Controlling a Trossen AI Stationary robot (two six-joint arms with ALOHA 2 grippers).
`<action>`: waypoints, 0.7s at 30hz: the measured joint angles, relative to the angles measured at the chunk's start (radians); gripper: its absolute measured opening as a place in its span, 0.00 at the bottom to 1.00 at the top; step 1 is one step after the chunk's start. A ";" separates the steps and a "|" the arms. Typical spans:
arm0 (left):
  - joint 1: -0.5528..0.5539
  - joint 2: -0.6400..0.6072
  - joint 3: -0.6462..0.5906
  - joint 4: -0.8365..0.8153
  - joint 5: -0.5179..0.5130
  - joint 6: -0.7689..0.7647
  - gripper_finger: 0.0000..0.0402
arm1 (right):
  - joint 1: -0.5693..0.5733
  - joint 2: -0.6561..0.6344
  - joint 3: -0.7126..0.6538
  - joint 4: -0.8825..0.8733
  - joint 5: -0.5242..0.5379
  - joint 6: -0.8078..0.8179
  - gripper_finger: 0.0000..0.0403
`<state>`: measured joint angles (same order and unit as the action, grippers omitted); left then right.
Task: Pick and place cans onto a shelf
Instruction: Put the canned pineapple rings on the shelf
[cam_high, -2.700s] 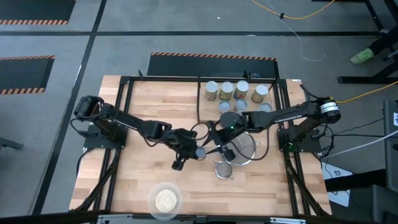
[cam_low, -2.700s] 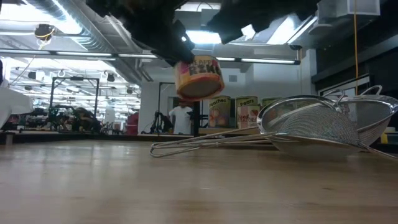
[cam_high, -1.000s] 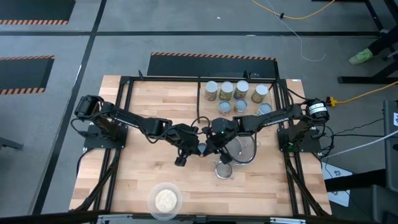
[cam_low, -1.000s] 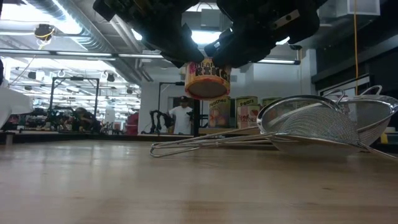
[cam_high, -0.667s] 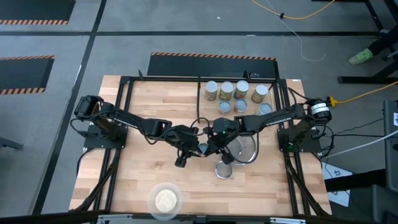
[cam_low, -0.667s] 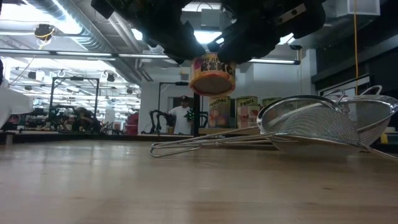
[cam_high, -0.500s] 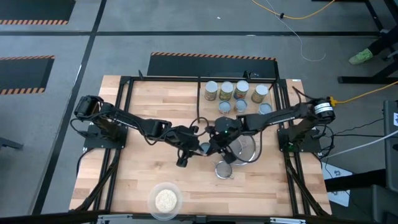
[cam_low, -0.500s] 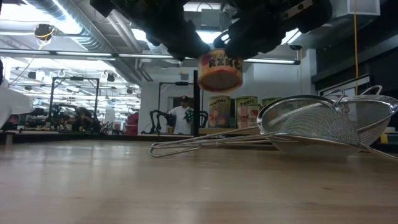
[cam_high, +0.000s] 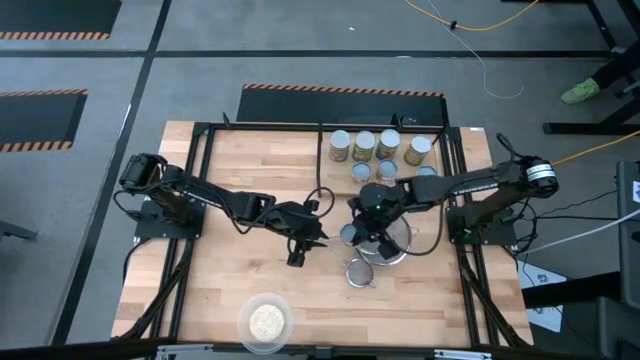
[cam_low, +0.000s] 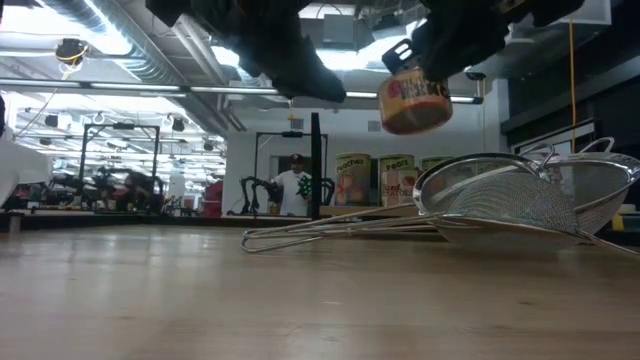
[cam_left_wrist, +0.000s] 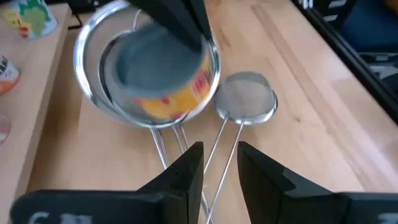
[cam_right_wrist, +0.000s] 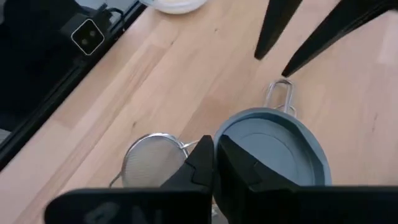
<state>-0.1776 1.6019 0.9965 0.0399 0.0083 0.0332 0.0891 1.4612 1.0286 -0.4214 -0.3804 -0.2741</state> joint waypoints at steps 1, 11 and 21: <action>0.000 0.000 -0.001 -0.004 -0.001 0.000 0.22 | 0.000 -0.007 0.000 -0.007 0.014 0.000 0.03; -0.001 0.000 -0.001 0.000 -0.002 0.000 0.22 | -0.017 -0.053 0.049 -0.066 0.177 -0.101 0.03; -0.015 0.000 -0.001 -0.002 -0.001 0.001 0.22 | -0.157 -0.052 0.169 -0.101 0.380 -0.367 0.03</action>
<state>-0.1923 1.6024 0.9958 0.0376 0.0070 0.0341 -0.0680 1.4092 1.1980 -0.5222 0.0000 -0.6409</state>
